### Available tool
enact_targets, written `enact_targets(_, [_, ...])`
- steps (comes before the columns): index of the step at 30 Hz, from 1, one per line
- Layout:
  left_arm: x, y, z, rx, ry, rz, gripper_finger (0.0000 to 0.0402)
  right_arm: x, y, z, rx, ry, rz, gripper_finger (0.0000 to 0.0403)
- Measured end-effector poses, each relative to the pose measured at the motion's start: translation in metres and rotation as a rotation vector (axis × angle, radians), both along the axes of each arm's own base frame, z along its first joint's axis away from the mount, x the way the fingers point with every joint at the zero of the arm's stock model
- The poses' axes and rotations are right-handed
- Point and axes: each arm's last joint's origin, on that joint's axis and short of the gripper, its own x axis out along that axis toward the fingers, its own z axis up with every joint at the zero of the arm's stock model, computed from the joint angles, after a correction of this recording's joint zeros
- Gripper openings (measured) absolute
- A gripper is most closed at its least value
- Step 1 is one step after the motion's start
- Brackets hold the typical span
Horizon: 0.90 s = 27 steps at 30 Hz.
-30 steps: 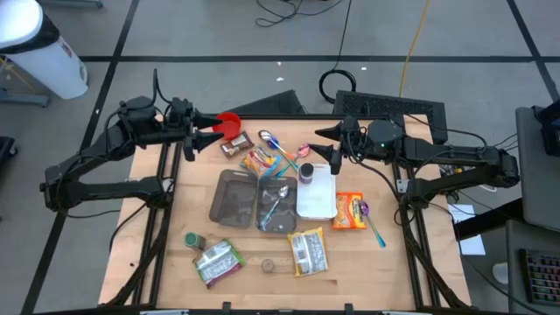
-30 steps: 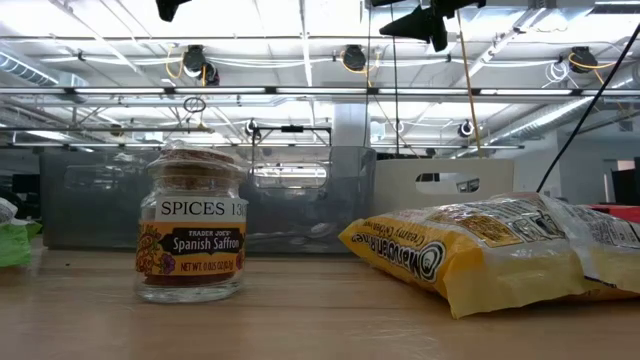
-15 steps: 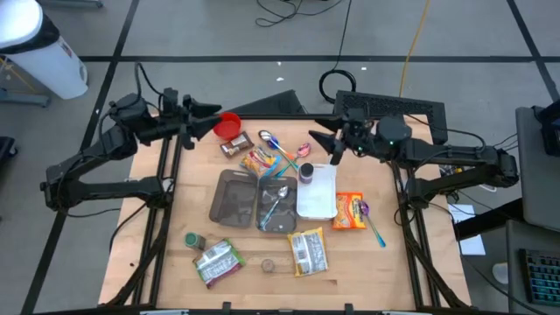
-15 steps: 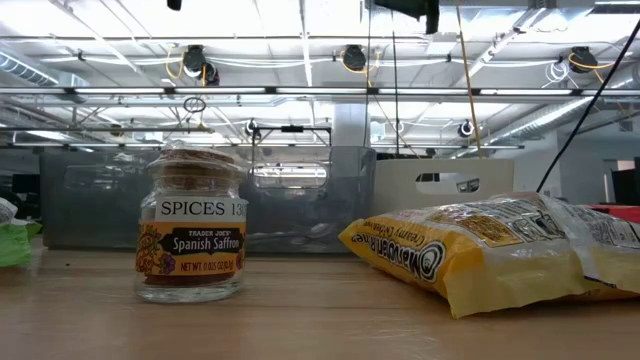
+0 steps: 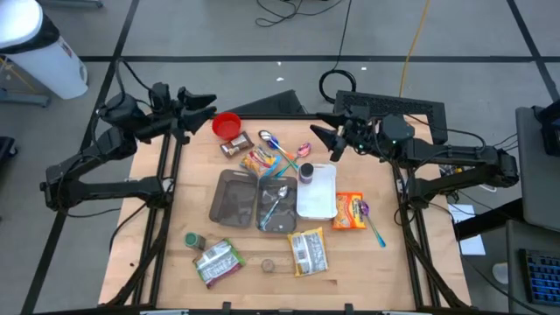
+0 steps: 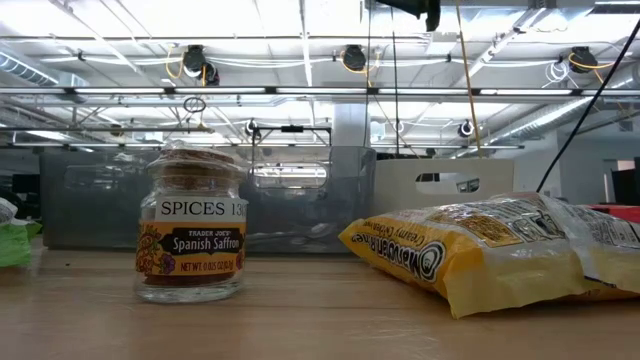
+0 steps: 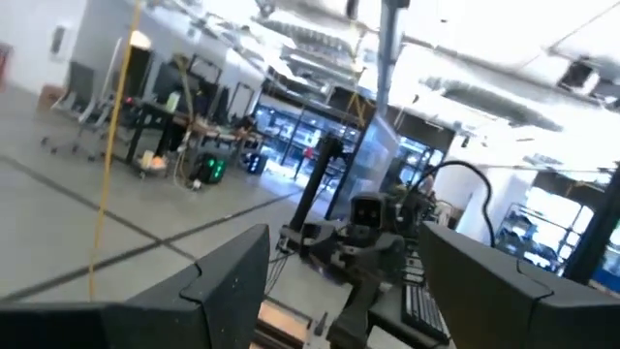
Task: Pick & Place Food Item
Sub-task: Put the blue pack into the left gray bin
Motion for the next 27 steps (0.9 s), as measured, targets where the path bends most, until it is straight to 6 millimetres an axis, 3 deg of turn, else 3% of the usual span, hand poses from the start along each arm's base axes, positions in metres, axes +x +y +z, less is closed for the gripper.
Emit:
enact_targets(4, [0.01, 0.003, -0.007, 0.057, 0.075, -0.031, 0.0273, 0.005, -0.004, -0.002, -0.049, 0.012, -0.016, 0.0259])
enact_targets(10, [0.033, 0.015, -0.037, -0.01, 0.311, -0.032, 0.0273, 0.015, -0.025, -0.014, 0.03, 0.033, 0.06, 0.0253])
enact_targets(23, [0.057, 0.051, -0.076, -0.128, 0.553, 0.032, 0.0273, 0.016, -0.064, -0.001, 0.123, 0.403, 0.065, 0.0251])
enact_targets(27, [0.062, 0.062, -0.092, -0.186, 0.641, 0.038, 0.0273, 0.017, -0.075, -0.005, 0.1, 0.479, 0.046, 0.0251])
